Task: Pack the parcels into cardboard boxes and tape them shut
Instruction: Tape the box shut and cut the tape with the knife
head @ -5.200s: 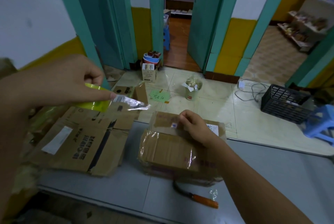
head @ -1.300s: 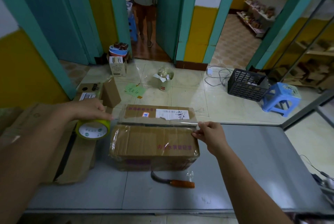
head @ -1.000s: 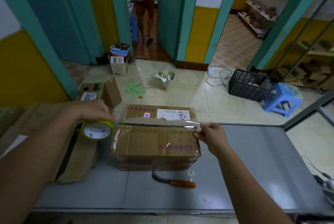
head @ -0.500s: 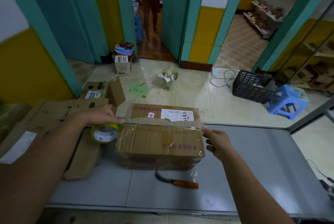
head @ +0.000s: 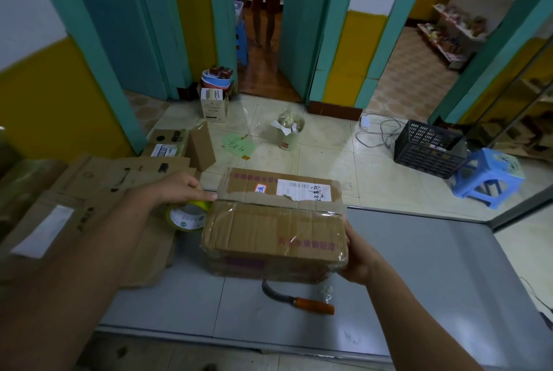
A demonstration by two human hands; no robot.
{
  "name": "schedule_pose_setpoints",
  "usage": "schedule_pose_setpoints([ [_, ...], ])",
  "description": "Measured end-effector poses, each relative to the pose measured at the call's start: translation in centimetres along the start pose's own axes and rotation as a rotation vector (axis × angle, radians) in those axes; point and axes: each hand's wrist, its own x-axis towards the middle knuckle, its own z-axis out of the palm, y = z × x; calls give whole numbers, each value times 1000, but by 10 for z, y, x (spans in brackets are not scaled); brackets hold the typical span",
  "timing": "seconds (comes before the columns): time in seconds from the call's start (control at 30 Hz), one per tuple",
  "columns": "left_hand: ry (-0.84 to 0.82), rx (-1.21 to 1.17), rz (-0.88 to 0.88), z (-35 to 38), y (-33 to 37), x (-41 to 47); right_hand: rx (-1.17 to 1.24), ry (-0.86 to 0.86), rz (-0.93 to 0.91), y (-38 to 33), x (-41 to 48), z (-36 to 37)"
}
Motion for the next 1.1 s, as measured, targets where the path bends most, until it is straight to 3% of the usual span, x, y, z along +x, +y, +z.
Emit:
schedule_pose_setpoints([
  [0.23,36,-48,5,4,0,-3,-3,97,-128,-16,-14,-3],
  [0.47,24,-72,7,4,0,-3,-7,115,-113,-15,-5,0],
  [0.63,34,-83,10,7,-2,1,-81,199,-268,0,-2,13],
  [0.8,34,-69,26,6,-3,2,-97,351,-265,9,-2,21],
  [0.9,43,-52,27,6,-6,5,-333,489,-314,33,-4,14],
  [0.97,41,-46,31,6,-7,6,-739,539,-357,61,-5,2],
  [1.03,34,-50,42,7,-7,5,-1124,449,-309,90,-7,-5],
  [1.1,29,-66,46,8,-6,6,-1302,385,-260,113,-6,-13],
])
